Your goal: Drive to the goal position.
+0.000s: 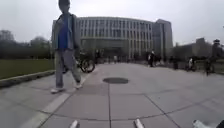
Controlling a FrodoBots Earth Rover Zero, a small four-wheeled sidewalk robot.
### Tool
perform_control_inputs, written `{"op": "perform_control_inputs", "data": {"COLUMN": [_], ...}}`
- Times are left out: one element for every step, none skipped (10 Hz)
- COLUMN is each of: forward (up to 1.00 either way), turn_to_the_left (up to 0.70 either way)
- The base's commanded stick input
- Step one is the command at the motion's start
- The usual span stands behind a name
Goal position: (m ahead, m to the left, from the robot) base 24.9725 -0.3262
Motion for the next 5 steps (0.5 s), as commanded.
{"op": "perform_control_inputs", "data": {"forward": [0.85, 0.85, 0.85, 0.85, 0.85], "turn_to_the_left": [-0.04, -0.04, -0.04, -0.04, -0.04]}}
